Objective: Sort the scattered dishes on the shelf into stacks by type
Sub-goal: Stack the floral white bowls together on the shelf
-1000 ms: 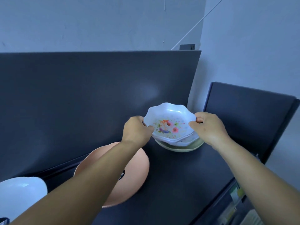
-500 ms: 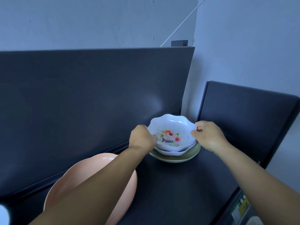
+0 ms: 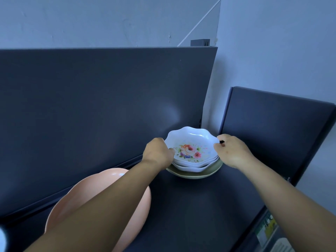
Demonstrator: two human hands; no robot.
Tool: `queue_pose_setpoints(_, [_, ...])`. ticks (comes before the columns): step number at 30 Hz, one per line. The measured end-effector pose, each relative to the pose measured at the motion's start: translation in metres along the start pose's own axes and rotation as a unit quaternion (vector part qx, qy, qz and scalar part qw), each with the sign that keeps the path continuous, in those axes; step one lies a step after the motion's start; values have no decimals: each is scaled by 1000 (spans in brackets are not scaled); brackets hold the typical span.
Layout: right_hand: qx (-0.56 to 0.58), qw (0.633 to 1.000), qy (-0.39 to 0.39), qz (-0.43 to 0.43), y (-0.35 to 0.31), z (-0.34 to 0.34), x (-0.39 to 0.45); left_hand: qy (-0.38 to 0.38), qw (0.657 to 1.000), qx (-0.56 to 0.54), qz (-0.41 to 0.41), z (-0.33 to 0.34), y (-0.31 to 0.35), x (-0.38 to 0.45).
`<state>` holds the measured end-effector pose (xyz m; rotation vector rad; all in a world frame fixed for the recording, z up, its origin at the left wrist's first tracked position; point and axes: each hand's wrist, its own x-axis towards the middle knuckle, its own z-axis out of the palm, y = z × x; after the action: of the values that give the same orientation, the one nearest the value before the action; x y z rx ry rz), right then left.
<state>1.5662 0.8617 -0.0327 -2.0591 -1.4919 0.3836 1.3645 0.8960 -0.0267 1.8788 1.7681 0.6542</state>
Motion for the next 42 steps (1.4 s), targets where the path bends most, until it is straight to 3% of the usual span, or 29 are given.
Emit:
queue_pose_setpoints(5, [58,998,9,-2,-3,-5,-10,12,999,-33,-5,-2,-2,-1])
queue_pose_setpoints(10, [41,999,27,-11,-5,-10,-20,23,998,-65,7,-3,-4,1])
queue_pose_setpoints(21, [-16,1000,-4,15,-8,-7,-20,7,999,13,35,-9,-4,3])
queue_pose_setpoints(30, [78,997,-1,-3,-4,-7,-23,28,996,-81,17,-13,-5,-1])
queue_pose_setpoints(34, [106,994,1,-5,-4,-4,-18,4,997,-77,-2,-14,-2,-7])
queue_pose_setpoints(42, [-22,1000,-15,-4,-2,1,-15,-35,999,6,-23,-14,-1,-15])
